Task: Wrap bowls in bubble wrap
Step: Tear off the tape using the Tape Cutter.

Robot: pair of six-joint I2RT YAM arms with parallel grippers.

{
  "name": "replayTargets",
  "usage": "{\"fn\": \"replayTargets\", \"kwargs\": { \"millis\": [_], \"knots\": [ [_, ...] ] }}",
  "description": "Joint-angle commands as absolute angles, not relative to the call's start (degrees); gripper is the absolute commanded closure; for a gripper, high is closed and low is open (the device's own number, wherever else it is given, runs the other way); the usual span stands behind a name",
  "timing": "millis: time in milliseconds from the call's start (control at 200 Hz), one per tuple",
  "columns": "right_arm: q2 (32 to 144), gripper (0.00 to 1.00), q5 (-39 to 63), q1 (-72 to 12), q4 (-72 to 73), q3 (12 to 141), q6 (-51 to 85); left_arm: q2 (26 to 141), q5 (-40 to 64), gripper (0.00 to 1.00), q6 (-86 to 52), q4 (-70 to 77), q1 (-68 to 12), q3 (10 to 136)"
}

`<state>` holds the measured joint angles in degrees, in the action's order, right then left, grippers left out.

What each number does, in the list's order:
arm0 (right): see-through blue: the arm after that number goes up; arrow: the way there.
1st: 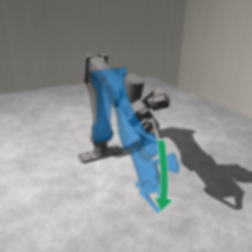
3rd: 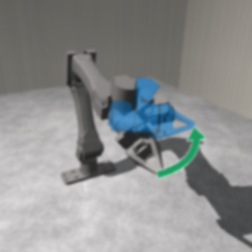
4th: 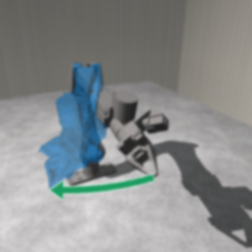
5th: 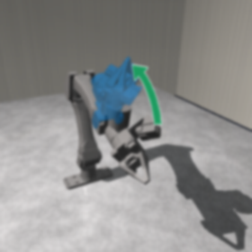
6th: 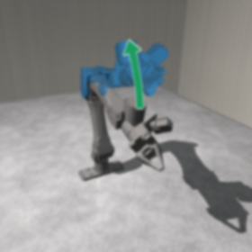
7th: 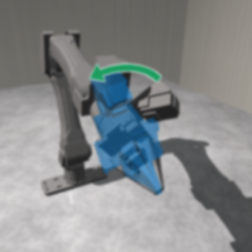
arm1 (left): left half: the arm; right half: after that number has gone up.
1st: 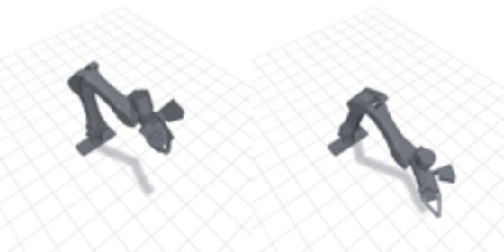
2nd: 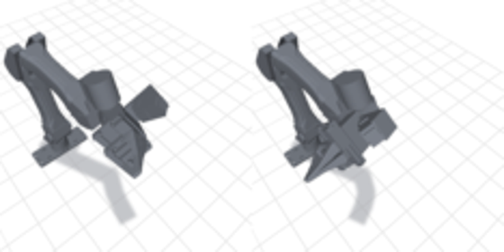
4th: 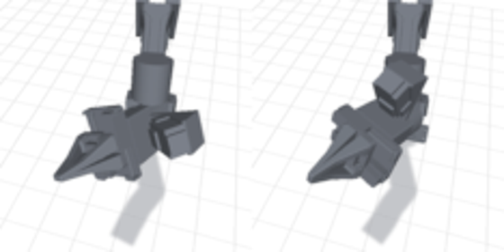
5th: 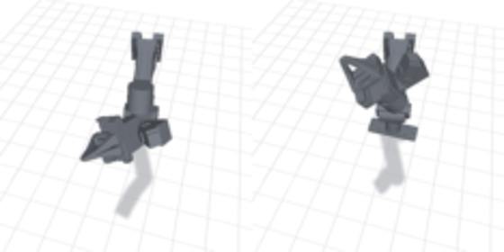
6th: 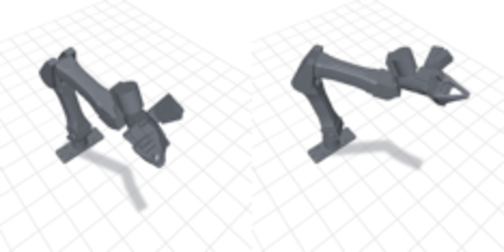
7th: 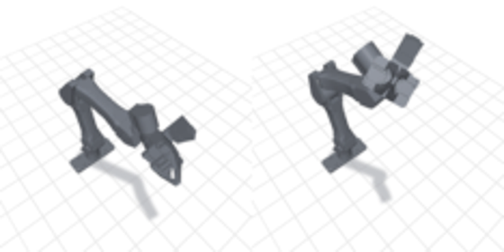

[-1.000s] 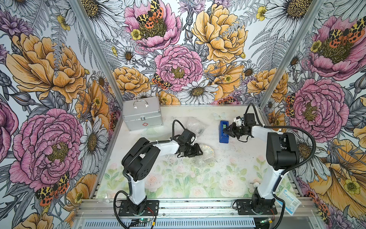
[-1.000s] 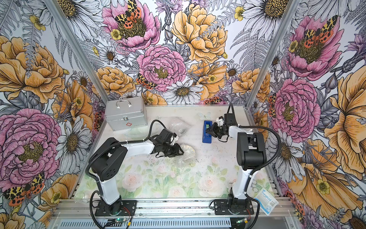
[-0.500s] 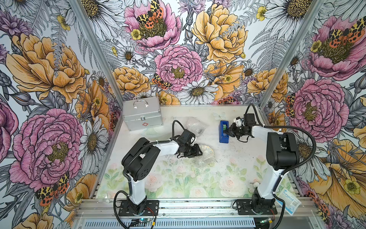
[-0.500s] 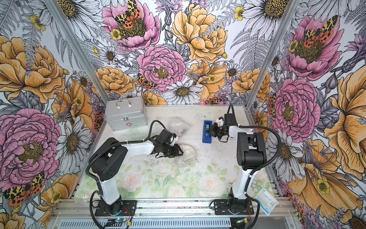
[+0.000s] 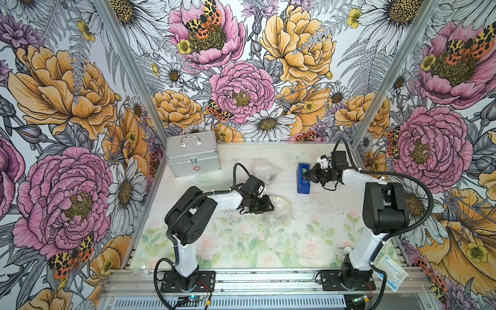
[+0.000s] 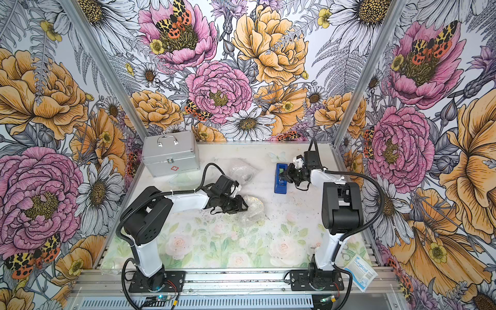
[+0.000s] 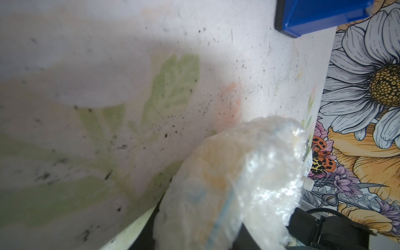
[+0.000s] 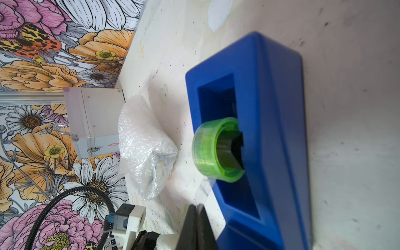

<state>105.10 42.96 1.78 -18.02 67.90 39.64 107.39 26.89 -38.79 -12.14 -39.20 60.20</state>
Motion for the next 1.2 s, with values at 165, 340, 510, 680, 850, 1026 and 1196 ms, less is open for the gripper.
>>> {"fn": "replayTargets", "kwargs": {
  "millis": [165, 340, 510, 680, 850, 1026, 1196],
  "knots": [
    [99.6, 1.0, 45.9, 1.2, -17.3, 70.3, 40.7, 106.4, 28.4, 0.65, -38.1, -11.5, -38.9, 59.3],
    [98.0, 1.0, 45.7, 0.8, -17.3, 69.0, 41.0, 106.4, 28.5, 0.65, -38.2, -11.5, -38.9, 59.2],
    [94.2, 1.0, 44.3, 0.4, -17.3, 64.9, 41.1, 106.8, 28.8, 0.65, -38.4, -11.5, -39.0, 59.3],
    [90.1, 1.0, 42.3, 0.3, -17.3, 58.5, 40.5, 107.2, 29.0, 0.65, -38.4, -11.5, -38.9, 59.5],
    [89.7, 1.0, 41.5, -0.5, -17.1, 53.9, 39.7, 107.4, 29.0, 0.65, -38.4, -11.4, -38.9, 59.5],
    [88.4, 1.0, 40.0, -1.7, -15.5, 49.5, 40.1, 107.8, 29.2, 0.65, -38.6, -11.2, -39.0, 59.4],
    [86.9, 1.0, 39.3, -1.7, -14.1, 46.4, 40.6, 107.9, 29.4, 0.65, -38.6, -11.2, -38.9, 59.4]
  ]
}}
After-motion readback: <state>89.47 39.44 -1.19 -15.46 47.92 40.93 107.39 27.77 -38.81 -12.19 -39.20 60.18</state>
